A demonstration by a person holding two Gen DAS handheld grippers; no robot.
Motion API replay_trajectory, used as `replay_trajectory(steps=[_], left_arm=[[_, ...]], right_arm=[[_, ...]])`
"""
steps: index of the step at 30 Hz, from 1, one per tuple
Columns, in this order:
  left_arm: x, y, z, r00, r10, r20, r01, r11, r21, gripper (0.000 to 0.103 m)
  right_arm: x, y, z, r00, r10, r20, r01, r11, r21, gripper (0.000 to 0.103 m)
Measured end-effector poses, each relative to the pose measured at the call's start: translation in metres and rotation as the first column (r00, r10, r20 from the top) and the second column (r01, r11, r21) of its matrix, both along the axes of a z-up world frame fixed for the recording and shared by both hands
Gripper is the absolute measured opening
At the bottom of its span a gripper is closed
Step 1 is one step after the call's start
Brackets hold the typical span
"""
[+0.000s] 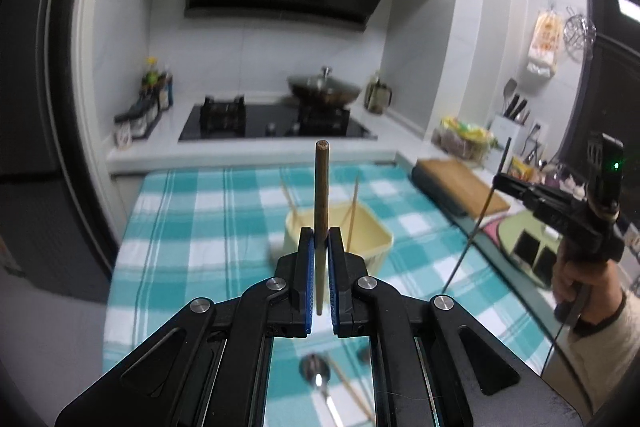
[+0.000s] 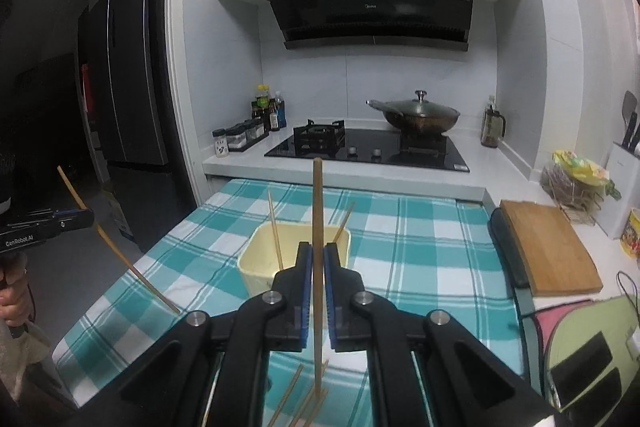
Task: Organize utensils
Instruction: 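Carry both chopsticks upright over the cream holder and open both grippers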
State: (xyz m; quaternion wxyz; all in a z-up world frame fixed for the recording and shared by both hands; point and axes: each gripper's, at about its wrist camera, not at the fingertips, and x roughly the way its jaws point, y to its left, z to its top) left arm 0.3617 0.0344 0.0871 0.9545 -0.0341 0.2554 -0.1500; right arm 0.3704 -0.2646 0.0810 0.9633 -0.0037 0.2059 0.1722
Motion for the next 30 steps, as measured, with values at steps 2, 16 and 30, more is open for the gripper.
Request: replay_trajectory(steps=[2,16,30], left_arm=[[0.021,-0.010,0.014,0.999,0.014,0.033,-0.014,1.000,0.000,0.005],[0.165,-0.051,-0.090,0.966,0.075,-0.245,-0.068,0.997,0.040,0.005],[0.184,-0.055,-0.120,0.936,0.098,-0.338,-0.069,0.993,0.095,0.048]], right_arm=[[0.016,0.003,0.016,0.999,-0.023,0.050,0.020,0.999,0.049,0.006],[0.133,0.039,-0.048,1.000,-0.018,-0.018,0.019,0.999,0.032,0.006],[0.170,0.047,-0.097,0.965,-0.025,-0.260,0.028,1.000,0.009,0.023]])
